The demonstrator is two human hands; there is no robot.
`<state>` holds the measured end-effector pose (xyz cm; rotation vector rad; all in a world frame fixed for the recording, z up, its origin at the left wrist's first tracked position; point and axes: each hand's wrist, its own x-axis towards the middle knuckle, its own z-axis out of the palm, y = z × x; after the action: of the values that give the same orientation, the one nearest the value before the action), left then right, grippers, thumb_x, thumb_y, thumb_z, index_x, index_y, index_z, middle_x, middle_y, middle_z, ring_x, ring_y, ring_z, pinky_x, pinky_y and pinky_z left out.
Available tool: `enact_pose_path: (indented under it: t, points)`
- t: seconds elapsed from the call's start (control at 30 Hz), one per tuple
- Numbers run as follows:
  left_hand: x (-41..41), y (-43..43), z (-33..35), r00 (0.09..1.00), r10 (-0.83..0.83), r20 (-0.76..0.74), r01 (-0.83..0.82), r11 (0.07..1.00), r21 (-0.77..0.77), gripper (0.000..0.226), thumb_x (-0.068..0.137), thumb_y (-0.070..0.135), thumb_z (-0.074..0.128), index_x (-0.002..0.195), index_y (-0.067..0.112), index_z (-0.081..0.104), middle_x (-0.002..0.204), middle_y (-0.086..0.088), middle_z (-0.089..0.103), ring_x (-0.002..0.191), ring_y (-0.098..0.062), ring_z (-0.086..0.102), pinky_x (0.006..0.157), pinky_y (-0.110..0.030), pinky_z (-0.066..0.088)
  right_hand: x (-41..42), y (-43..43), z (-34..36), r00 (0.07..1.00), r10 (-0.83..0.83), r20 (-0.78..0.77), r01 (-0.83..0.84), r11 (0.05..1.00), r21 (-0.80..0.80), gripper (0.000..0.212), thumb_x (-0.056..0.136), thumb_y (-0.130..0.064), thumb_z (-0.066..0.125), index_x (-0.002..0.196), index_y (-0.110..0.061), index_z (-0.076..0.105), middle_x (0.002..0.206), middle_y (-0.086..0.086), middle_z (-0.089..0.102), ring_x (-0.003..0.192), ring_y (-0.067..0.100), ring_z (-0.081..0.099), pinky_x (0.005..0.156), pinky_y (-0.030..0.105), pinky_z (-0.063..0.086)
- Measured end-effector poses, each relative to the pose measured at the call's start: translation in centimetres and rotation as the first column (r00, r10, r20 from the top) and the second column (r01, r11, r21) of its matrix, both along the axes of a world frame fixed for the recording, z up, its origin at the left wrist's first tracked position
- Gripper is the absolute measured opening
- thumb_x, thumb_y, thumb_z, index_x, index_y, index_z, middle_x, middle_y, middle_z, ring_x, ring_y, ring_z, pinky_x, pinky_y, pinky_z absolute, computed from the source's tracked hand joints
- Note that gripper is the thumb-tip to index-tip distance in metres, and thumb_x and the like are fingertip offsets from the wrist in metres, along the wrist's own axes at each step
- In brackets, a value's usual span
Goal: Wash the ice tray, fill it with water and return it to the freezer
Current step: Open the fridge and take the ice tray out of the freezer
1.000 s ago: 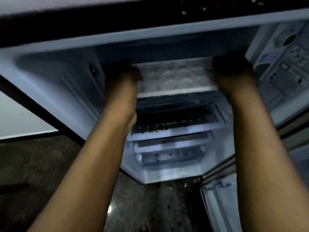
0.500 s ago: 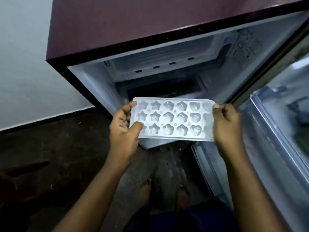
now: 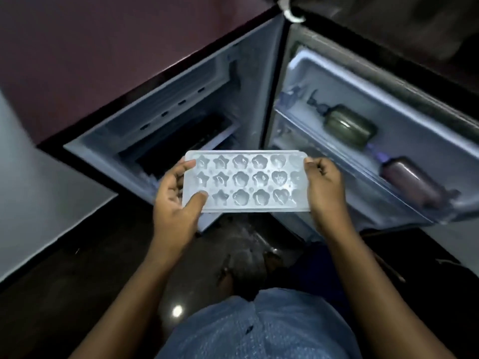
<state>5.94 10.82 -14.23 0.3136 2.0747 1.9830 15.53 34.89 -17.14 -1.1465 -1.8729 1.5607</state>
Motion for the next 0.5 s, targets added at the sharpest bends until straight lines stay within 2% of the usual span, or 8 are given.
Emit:
enact_pose_path:
  t: [0.1,0.17,0.27,0.4,0.5]
  points:
    - [-0.2,1.3,0.7,0.993,-0.114,-0.001,0.114,0.993,0.039,0.046,0.086,0.004,0.066,0.129,0.019,0.06,0.14,-0.003,0.062,0.119,-0.001,0.066,0.092,-0.018,0.054,2.9,0.2,1.0,0.99,-0.13,-0.052,0.125,0.987,-0.097,0.024,0.101,-0.038,0.061,0.088,-0.017,0.064,0.084,0.0,0.063,0.08,0.015,0.056,0.078,0.035,0.047]
    - [0.2,2.7,1.0,0.983,-0.186,-0.006,0.186,0.98,0.07,0.043,0.091,-0.003,0.068,0.131,0.013,0.059,0.132,0.0,0.066,0.119,-0.002,0.066,0.093,-0.018,0.053,5.3,0.2,1.4,0.972,-0.22,-0.086,0.208,0.97,-0.128,0.032,0.095,-0.045,0.063,0.087,-0.014,0.063,0.084,0.003,0.06,0.08,0.019,0.053,0.078,0.036,0.045]
    - [1.5,5.1,1.3,0.958,-0.287,-0.002,0.286,0.953,0.1,0.039,0.098,-0.015,0.056,0.128,0.009,0.06,0.126,0.004,0.068,0.117,0.002,0.066,0.092,-0.013,0.051,9.3,0.1,1.9,0.935,-0.34,-0.096,0.327,0.936,-0.132,0.03,0.089,-0.049,0.062,0.08,-0.02,0.061,0.08,0.004,0.059,0.078,0.02,0.052,0.076,0.038,0.045]
    - [3.9,8.6,1.1,0.897,-0.443,0.012,0.44,0.894,0.084,0.035,0.096,-0.001,0.063,0.123,0.022,0.065,0.136,0.004,0.068,0.134,-0.002,0.058,0.112,-0.028,0.047,14.8,0.3,2.4,0.878,-0.472,-0.08,0.463,0.88,-0.108,0.034,0.089,-0.052,0.06,0.08,-0.019,0.06,0.077,0.003,0.057,0.075,0.02,0.05,0.074,0.038,0.044]
    - [6.5,11.1,1.6,0.842,-0.539,0.008,0.537,0.84,0.074,0.035,0.094,0.004,0.063,0.123,0.023,0.066,0.141,0.001,0.066,0.138,-0.005,0.055,0.118,-0.034,0.043,19.0,0.7,2.6,0.814,-0.574,-0.09,0.562,0.817,-0.129,0.028,0.098,-0.039,0.06,0.075,-0.023,0.061,0.075,0.001,0.06,0.073,0.02,0.054,0.07,0.039,0.047]
